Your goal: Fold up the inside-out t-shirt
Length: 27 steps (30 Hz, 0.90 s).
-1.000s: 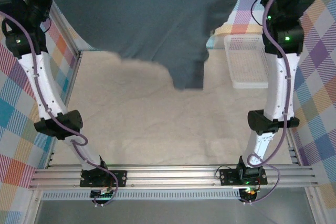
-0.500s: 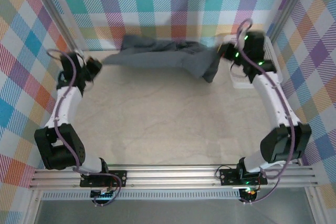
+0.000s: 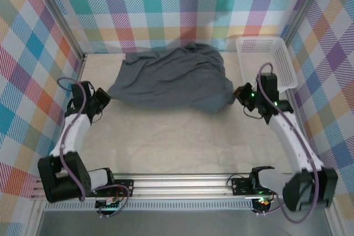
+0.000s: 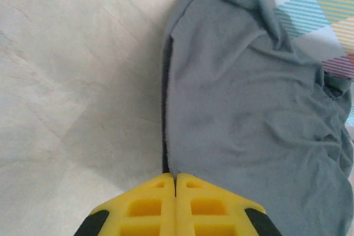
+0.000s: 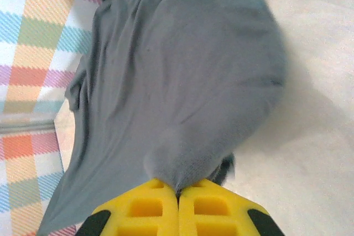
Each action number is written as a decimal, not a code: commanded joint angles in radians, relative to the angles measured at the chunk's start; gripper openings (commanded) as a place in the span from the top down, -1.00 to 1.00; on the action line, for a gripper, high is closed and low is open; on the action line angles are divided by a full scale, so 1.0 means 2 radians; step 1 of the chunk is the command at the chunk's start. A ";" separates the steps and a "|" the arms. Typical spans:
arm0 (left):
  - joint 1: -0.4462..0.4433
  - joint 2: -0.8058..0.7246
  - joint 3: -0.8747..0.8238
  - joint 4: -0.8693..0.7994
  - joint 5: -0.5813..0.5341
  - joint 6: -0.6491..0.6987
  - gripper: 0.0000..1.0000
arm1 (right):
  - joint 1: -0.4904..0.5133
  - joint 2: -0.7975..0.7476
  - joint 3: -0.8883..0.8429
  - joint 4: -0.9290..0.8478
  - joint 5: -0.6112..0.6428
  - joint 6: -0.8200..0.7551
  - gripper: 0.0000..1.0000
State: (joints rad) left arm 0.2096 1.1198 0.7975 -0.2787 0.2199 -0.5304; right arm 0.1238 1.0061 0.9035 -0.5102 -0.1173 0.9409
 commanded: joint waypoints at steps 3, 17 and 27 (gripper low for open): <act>-0.001 -0.183 -0.053 -0.112 -0.052 0.015 0.81 | 0.008 -0.179 -0.071 -0.146 0.069 0.103 0.97; -0.039 -0.162 -0.015 0.018 -0.002 0.013 -0.70 | 0.009 -0.206 -0.028 0.073 0.031 -0.180 -0.43; -0.149 0.261 0.236 -0.115 -0.187 -0.018 0.89 | 0.009 0.260 0.124 -0.011 -0.045 -0.180 0.37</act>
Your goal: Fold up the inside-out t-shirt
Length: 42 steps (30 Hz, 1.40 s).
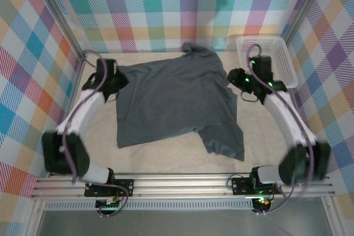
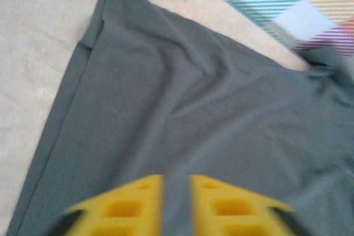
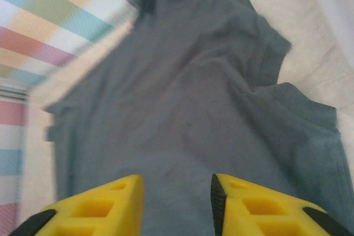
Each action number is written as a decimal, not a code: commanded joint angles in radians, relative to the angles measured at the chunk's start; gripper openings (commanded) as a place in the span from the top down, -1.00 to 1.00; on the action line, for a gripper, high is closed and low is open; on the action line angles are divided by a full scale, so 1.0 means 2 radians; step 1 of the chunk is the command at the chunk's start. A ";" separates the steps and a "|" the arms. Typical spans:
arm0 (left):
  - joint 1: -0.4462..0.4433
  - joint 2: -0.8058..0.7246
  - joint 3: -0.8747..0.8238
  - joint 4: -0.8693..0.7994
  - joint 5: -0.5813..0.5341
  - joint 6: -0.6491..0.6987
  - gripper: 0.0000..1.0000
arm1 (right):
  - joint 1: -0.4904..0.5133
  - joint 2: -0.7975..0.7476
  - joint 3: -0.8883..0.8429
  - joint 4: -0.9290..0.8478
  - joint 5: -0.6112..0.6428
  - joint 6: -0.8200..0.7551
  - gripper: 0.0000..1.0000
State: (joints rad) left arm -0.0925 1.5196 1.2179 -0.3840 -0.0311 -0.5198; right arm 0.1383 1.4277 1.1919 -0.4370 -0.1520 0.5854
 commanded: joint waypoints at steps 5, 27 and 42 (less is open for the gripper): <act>0.016 0.172 0.108 -0.118 -0.091 -0.062 1.00 | 0.002 0.095 -0.067 -0.025 -0.019 0.046 0.60; 0.103 0.493 0.407 -0.146 0.030 -0.066 1.00 | 0.101 0.070 -0.239 -0.002 -0.049 0.136 0.85; 0.111 0.098 0.063 0.011 0.075 -0.079 0.20 | 0.115 -0.161 -0.265 -0.101 0.102 0.153 0.37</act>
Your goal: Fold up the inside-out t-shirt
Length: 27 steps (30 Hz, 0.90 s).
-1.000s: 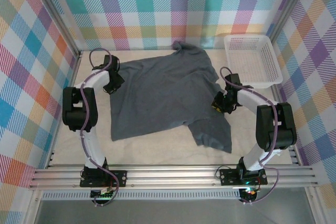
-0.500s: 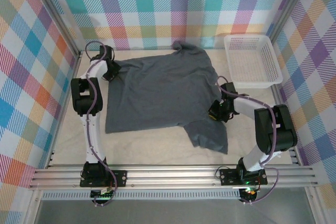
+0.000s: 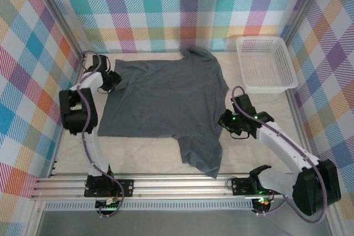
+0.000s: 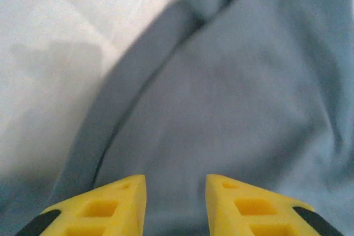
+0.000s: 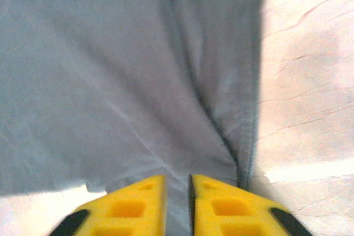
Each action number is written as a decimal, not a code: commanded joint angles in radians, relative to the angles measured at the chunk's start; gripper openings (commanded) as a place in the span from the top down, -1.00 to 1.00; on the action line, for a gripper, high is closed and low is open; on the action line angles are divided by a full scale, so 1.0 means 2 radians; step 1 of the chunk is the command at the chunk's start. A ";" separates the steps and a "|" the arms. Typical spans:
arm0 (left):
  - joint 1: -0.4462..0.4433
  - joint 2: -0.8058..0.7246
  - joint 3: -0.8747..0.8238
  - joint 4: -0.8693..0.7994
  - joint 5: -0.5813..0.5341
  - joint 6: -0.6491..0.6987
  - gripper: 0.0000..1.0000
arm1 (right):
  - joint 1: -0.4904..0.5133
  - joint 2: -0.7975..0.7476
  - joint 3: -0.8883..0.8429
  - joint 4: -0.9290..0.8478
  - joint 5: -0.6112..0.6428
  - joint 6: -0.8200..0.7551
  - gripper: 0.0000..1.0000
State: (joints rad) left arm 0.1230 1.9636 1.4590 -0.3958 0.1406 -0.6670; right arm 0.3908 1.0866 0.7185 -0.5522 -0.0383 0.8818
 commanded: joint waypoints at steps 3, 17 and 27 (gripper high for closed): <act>0.003 -0.228 -0.147 0.006 -0.042 0.002 0.12 | -0.014 0.054 -0.032 -0.027 0.017 -0.012 0.27; 0.003 -0.381 -0.273 -0.102 -0.102 0.046 0.01 | 0.002 0.203 -0.012 0.056 -0.094 -0.003 0.33; 0.002 -0.404 -0.299 -0.215 -0.120 -0.019 -0.01 | 0.008 0.144 0.014 0.021 -0.046 0.015 1.00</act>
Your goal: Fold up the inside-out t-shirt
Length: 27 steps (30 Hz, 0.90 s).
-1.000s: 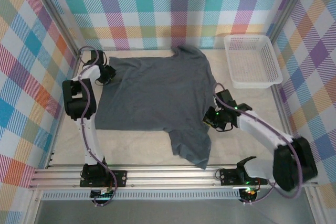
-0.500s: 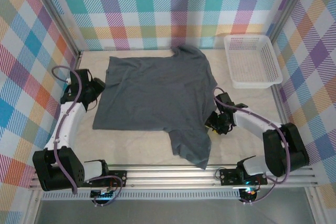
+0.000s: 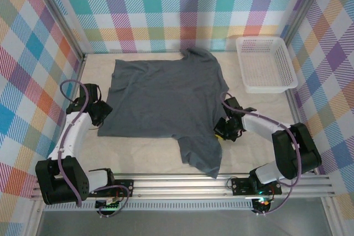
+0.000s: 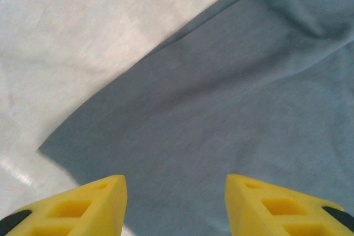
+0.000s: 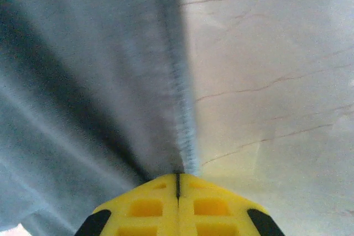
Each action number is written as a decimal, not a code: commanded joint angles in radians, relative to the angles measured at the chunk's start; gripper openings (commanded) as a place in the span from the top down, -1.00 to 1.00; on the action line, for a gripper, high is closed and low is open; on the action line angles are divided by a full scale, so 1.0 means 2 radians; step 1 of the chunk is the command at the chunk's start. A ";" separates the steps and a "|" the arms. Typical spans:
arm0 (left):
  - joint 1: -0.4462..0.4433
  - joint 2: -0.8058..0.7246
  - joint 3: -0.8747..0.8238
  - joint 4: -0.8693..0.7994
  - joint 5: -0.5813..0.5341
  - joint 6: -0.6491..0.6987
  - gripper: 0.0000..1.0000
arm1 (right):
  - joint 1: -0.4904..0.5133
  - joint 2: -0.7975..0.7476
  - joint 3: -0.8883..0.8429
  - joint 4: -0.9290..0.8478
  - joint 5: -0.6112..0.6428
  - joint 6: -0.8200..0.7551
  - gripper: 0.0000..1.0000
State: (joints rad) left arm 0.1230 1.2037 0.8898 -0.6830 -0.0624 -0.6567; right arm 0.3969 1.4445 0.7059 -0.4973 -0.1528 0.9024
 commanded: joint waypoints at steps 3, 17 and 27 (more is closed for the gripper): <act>0.003 -0.051 -0.033 -0.107 -0.038 -0.029 -0.02 | 0.001 -0.099 0.021 -0.025 0.073 0.011 1.00; 0.004 -0.077 -0.076 -0.083 0.038 -0.005 -0.03 | 0.020 -0.077 -0.024 -0.007 -0.045 0.018 0.52; 0.004 -0.070 -0.079 -0.080 0.029 -0.002 -0.04 | 0.060 -0.022 -0.026 -0.002 -0.059 -0.006 0.47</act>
State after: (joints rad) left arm 0.1230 1.0595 0.7368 -0.8547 -0.0086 -0.6807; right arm 0.4953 1.3777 0.6449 -0.4988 -0.2420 0.9039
